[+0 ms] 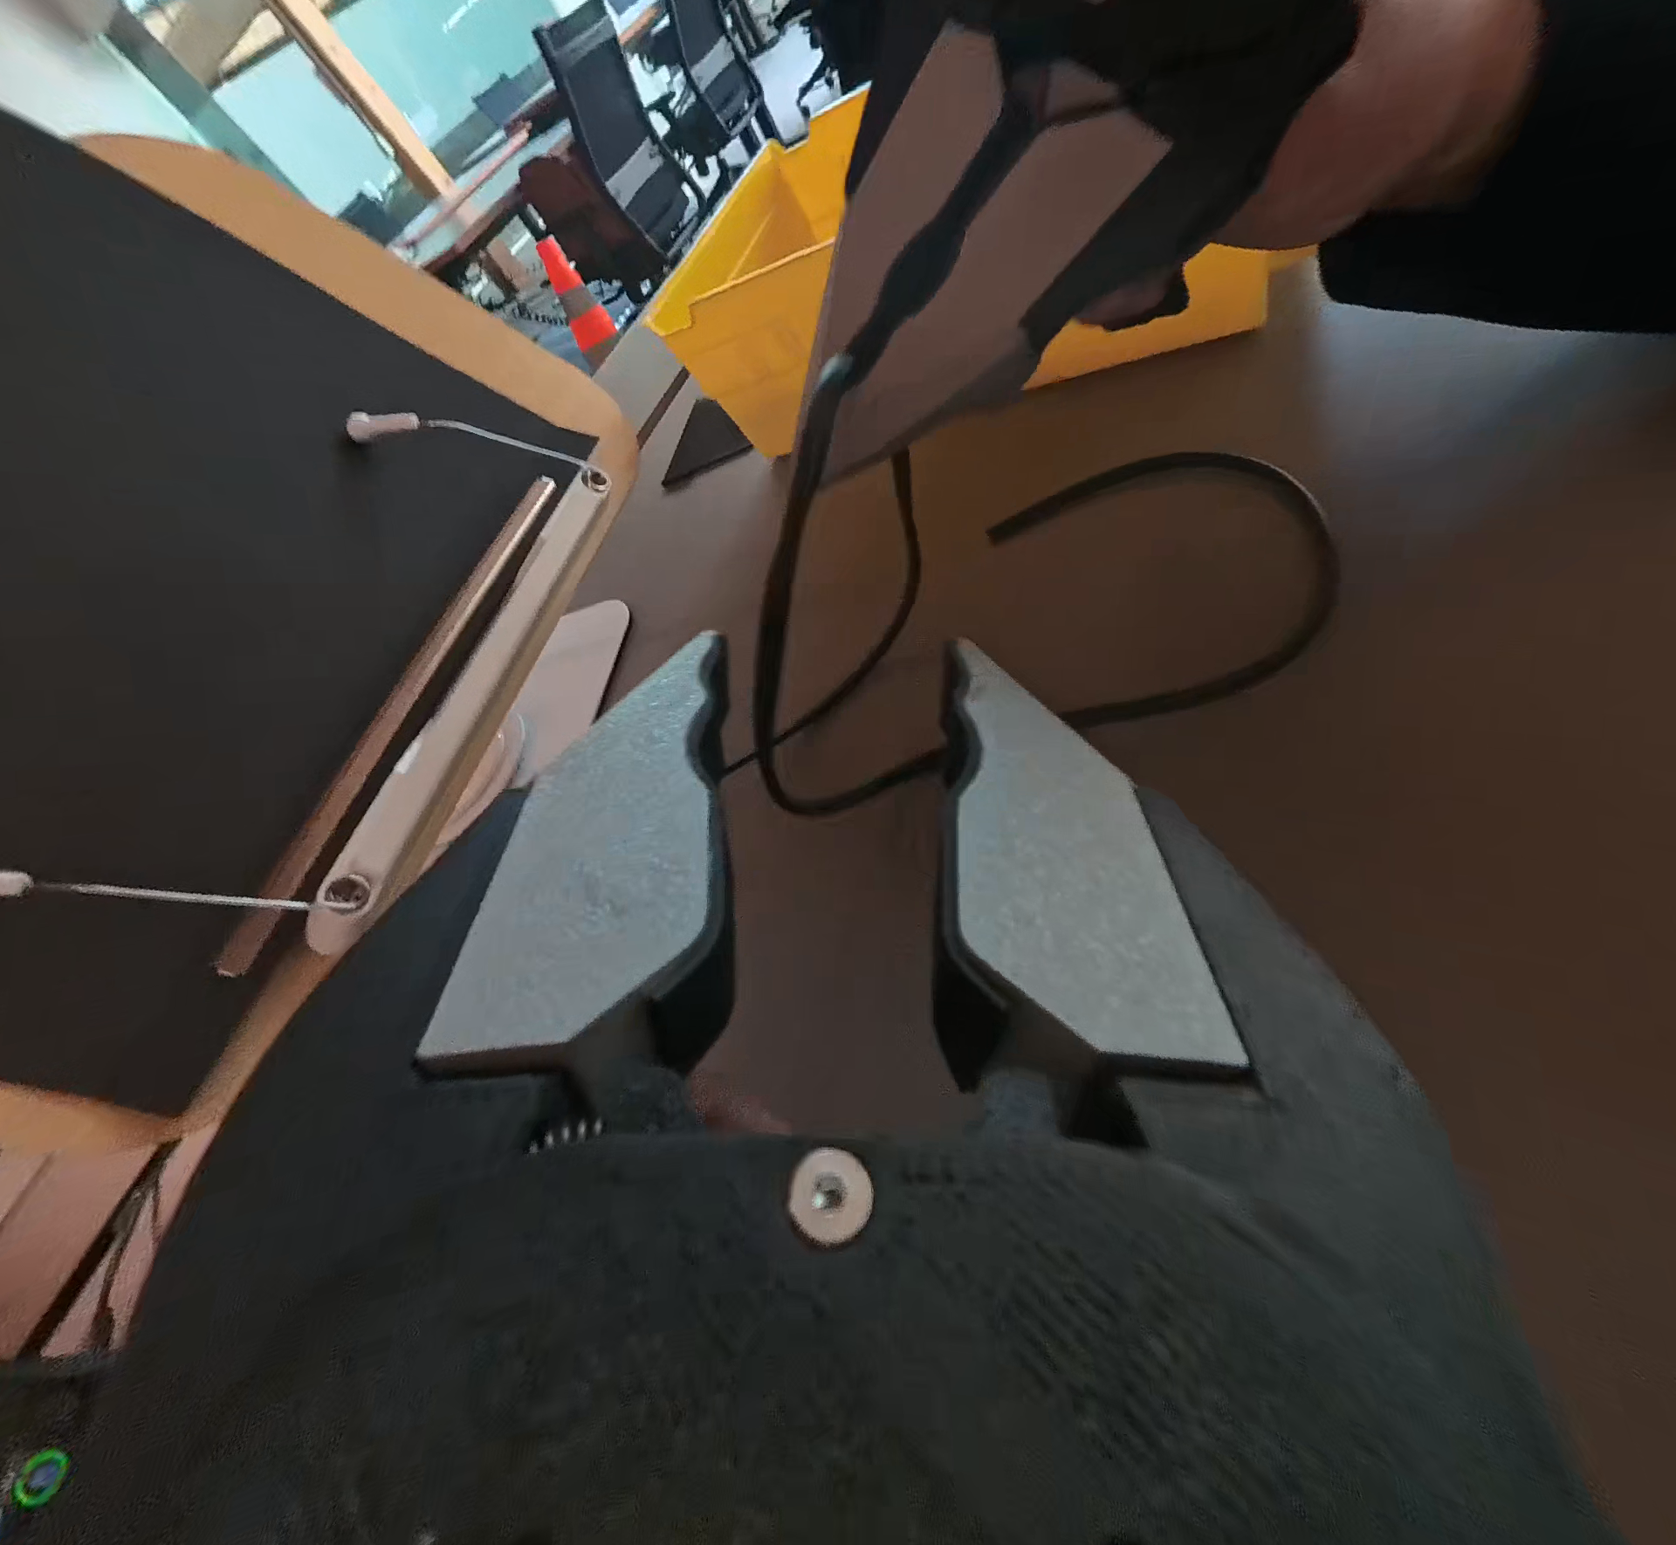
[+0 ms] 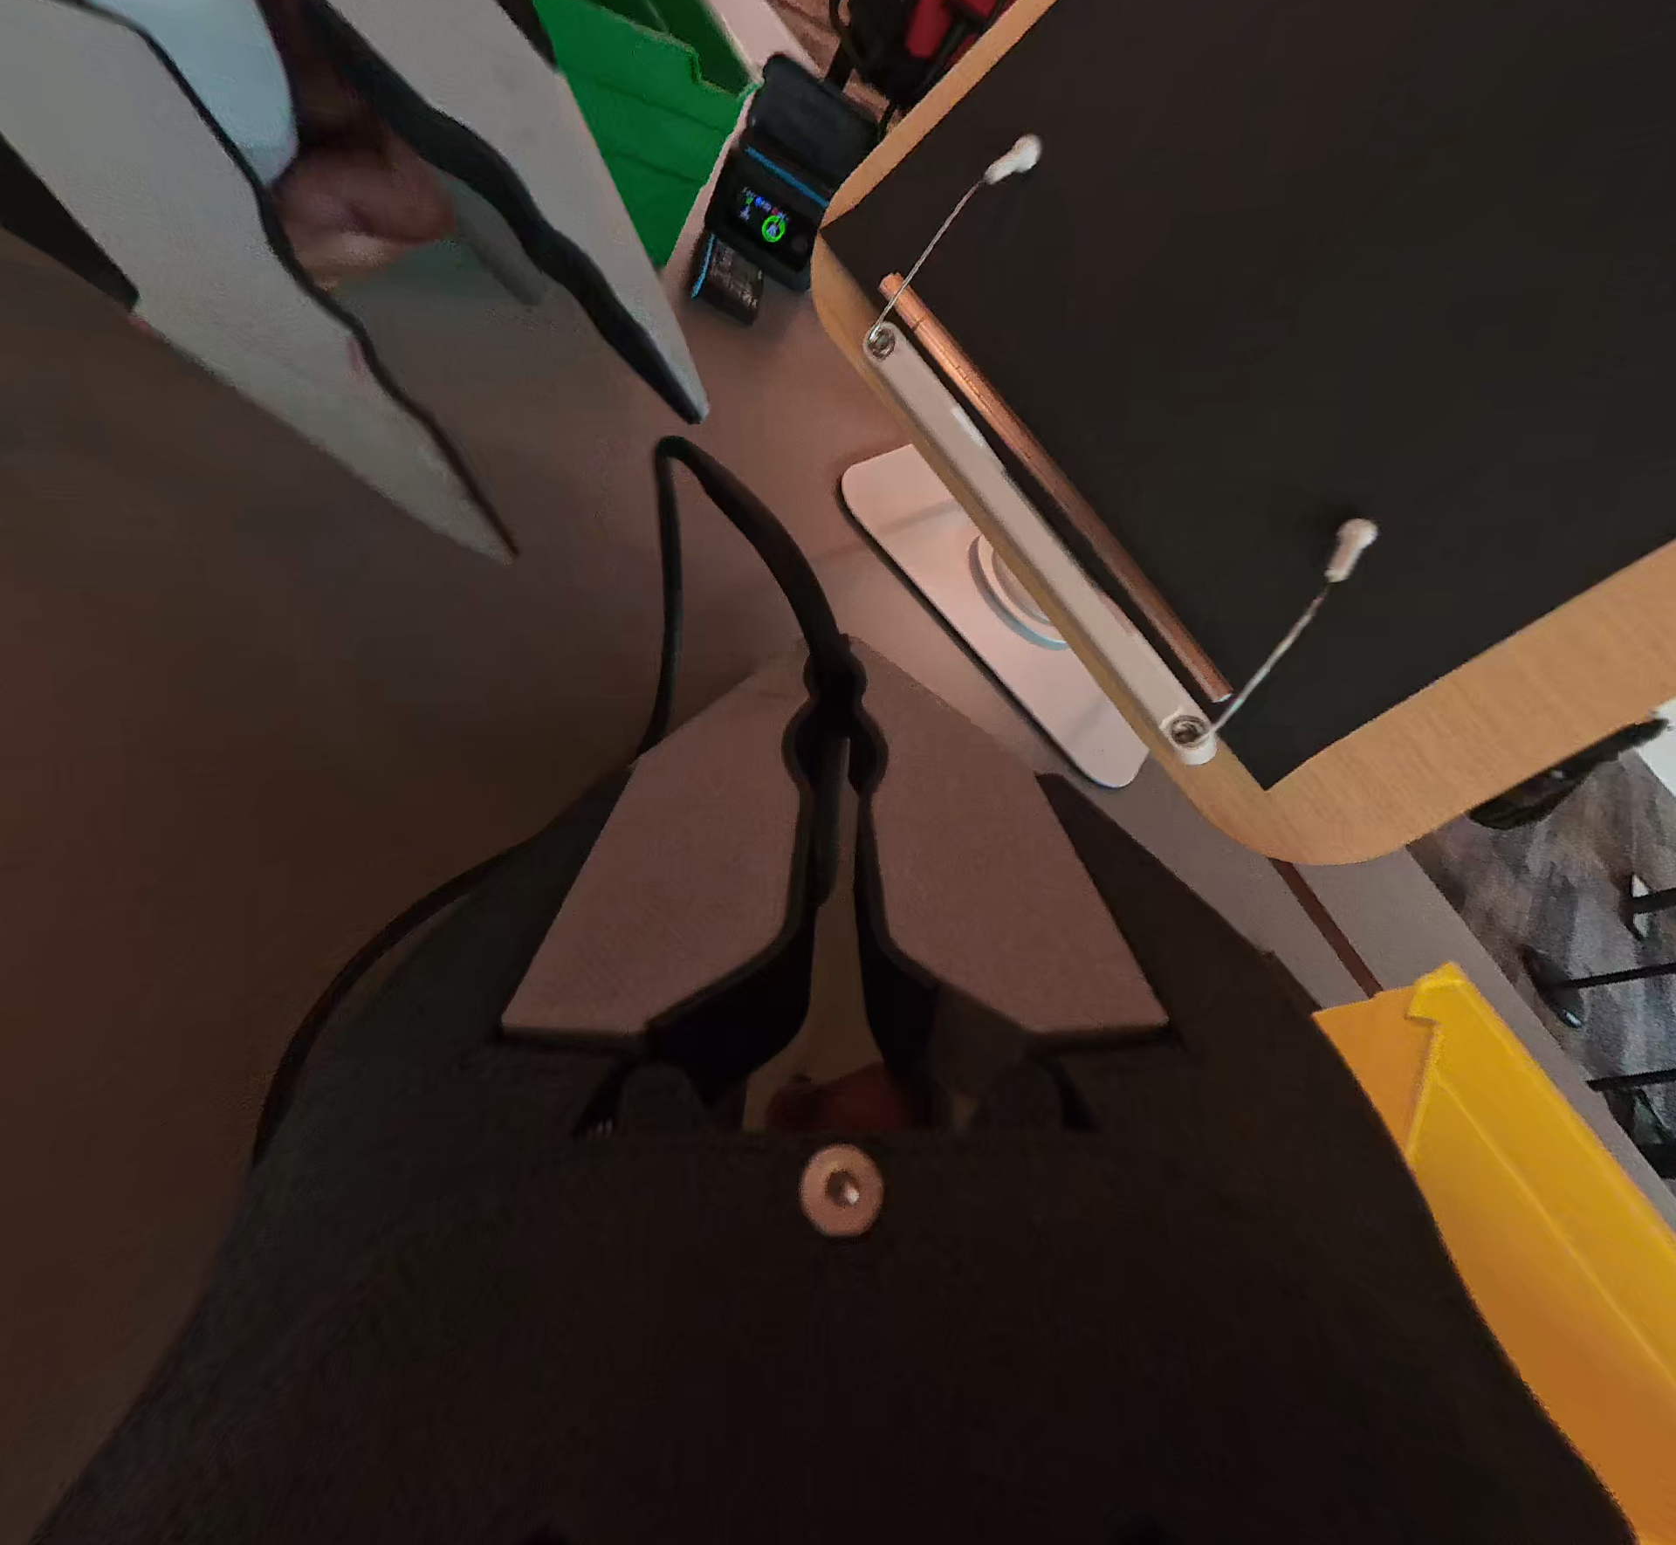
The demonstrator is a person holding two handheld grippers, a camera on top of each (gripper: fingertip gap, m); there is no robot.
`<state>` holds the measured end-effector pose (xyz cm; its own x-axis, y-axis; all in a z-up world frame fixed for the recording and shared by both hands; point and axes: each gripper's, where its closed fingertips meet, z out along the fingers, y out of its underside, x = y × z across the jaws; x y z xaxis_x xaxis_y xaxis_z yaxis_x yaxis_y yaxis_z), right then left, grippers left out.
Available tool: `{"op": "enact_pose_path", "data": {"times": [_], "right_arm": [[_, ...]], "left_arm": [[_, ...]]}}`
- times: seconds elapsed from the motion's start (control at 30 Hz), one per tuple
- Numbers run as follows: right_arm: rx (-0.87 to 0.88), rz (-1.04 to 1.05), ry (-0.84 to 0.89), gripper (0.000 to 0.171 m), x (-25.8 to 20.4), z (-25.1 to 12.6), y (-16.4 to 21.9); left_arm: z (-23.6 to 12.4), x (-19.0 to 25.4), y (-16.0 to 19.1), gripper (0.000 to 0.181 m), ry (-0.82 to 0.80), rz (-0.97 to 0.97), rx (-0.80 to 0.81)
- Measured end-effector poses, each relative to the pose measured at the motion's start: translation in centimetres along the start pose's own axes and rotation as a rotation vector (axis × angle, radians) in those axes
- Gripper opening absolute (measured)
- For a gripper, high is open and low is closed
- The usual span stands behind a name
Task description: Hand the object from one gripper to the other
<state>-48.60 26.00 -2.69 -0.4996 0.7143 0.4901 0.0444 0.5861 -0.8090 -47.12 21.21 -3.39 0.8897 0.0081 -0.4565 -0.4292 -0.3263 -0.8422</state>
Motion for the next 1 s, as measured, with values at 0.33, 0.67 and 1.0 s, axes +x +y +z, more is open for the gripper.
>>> {"op": "enact_pose_path", "data": {"times": [0.33,0.67,1.0], "right_arm": [[0.217,0.076,0.006,0.0,1.7,-3.4,-3.4],[0.366,0.127,-0.046,0.0,1.6,-5.5,-5.7],[-0.031,0.238,-0.393,0.011,-4.5,-0.5,0.9]], "left_arm": [[1.3,-0.3,4.0,0.058,0.026,-0.127,-0.137],[2.7,1.6,3.6,0.001,0.134,-0.22,-0.121],[-0.1,-3.7,-0.5,0.0,-0.115,-0.24,0.111]]}}
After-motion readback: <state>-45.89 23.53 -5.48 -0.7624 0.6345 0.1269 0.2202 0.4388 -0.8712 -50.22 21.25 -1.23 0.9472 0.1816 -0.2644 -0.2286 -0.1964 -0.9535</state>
